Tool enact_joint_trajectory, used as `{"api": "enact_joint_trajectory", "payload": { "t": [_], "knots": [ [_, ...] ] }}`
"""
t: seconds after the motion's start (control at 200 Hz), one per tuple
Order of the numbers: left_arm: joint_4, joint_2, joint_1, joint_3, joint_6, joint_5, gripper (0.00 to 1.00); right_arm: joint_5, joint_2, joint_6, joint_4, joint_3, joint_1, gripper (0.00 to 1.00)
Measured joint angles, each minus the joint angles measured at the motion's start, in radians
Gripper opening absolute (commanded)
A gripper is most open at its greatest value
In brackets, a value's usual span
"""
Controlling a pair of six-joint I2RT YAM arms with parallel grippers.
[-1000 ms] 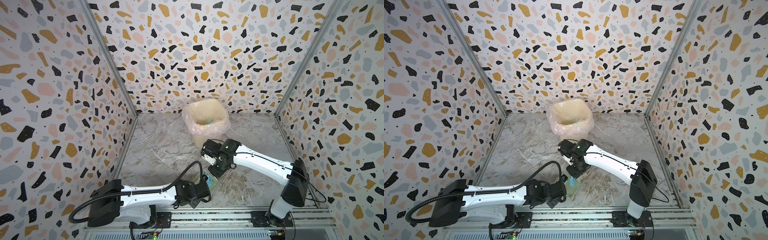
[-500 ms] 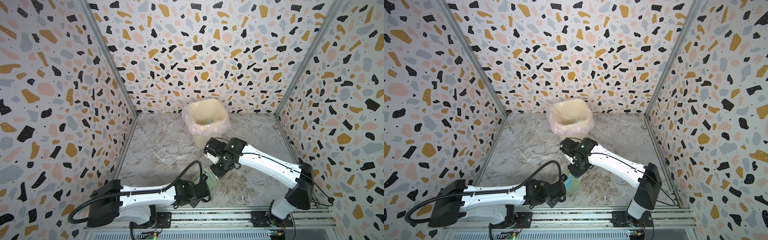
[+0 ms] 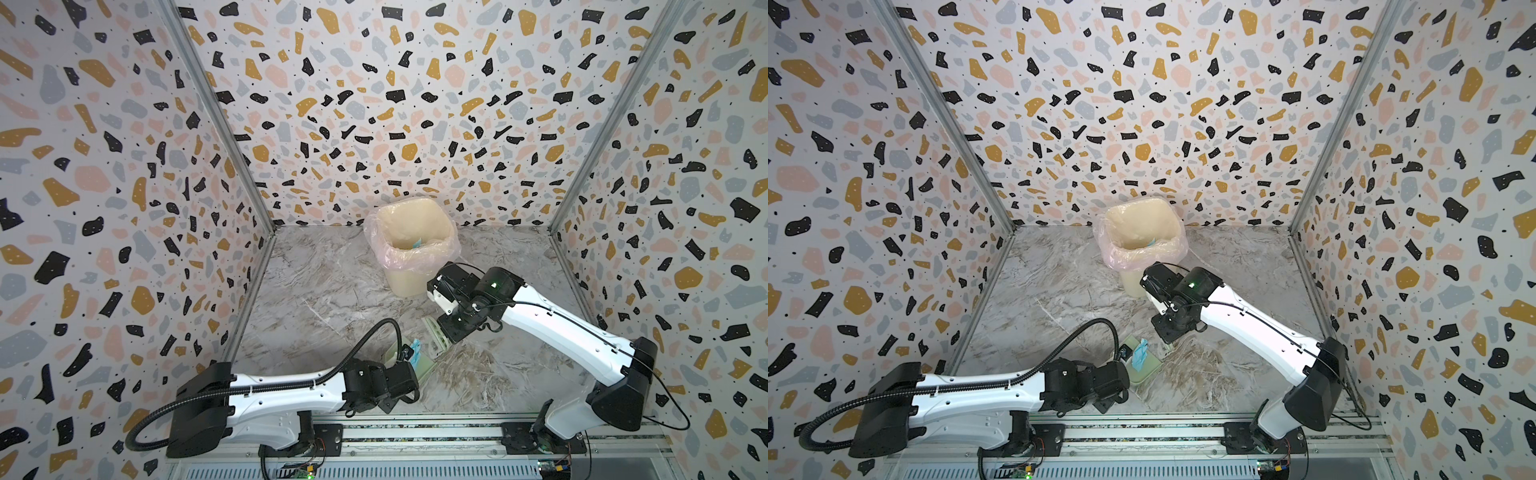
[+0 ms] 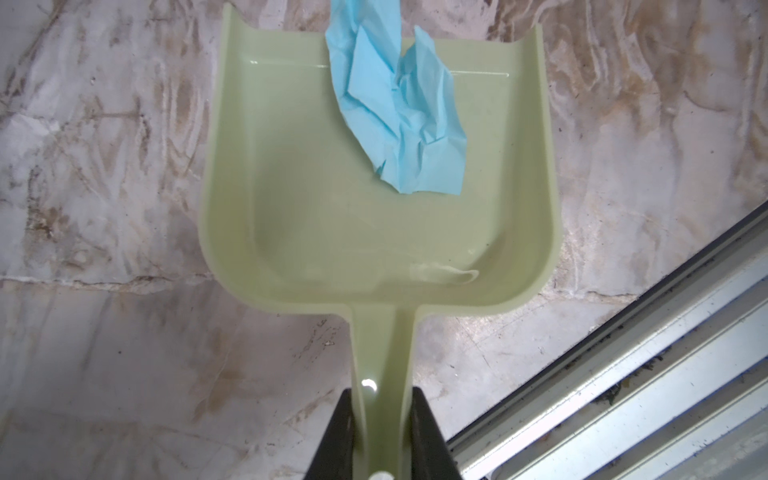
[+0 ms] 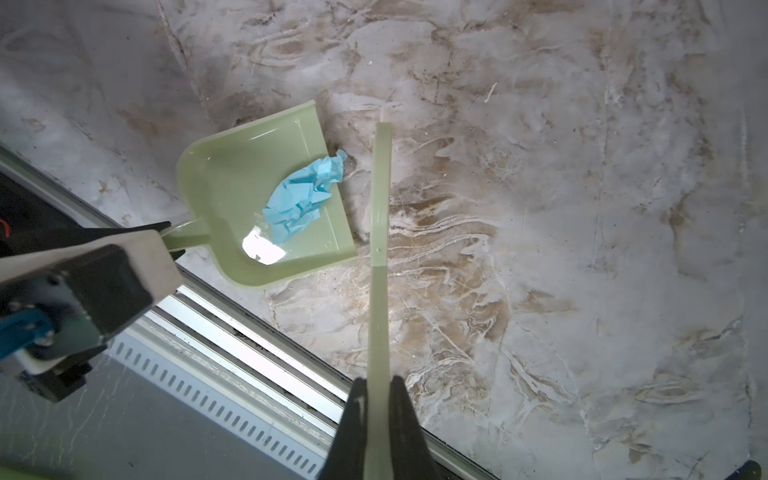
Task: Sweep away the paper scraps from the table
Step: 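Lift the loaded dustpan toward the bin with the left gripper while the right withdraws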
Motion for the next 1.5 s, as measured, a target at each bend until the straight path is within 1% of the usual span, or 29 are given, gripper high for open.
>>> {"api": "enact_joint_trajectory", "payload": {
  "t": [0.16,0.325,0.581,0.766,0.856,0.926,1.106,1.317,1.502],
  "knots": [
    [-0.013,-0.086,0.000,0.036,0.000,-0.055,0.00,-0.010,-0.092,0.003,0.034,-0.084,-0.077,0.00],
    [-0.062,-0.142,0.000,0.135,0.000,-0.130,0.00,-0.090,-0.239,0.021,0.115,-0.222,-0.179,0.00],
    [-0.188,-0.145,0.000,0.328,0.003,-0.235,0.00,-0.254,-0.452,0.053,0.223,-0.437,-0.332,0.00],
    [-0.276,-0.134,0.001,0.495,0.021,-0.312,0.00,-0.340,-0.525,0.064,0.268,-0.500,-0.406,0.00],
    [-0.319,-0.114,0.020,0.584,0.045,-0.336,0.00,-0.373,-0.546,0.068,0.292,-0.517,-0.427,0.00],
    [-0.345,-0.094,0.057,0.652,0.074,-0.344,0.00,-0.396,-0.558,0.070,0.309,-0.529,-0.438,0.00],
    [-0.411,-0.037,0.201,0.794,0.174,-0.339,0.00,-0.434,-0.566,0.072,0.328,-0.543,-0.452,0.00],
    [-0.451,0.045,0.385,0.903,0.311,-0.269,0.00,-0.455,-0.578,0.072,0.334,-0.549,-0.473,0.00],
    [-0.461,0.151,0.505,1.012,0.427,-0.227,0.00,-0.475,-0.601,0.071,0.339,-0.575,-0.495,0.00]
  ]
}}
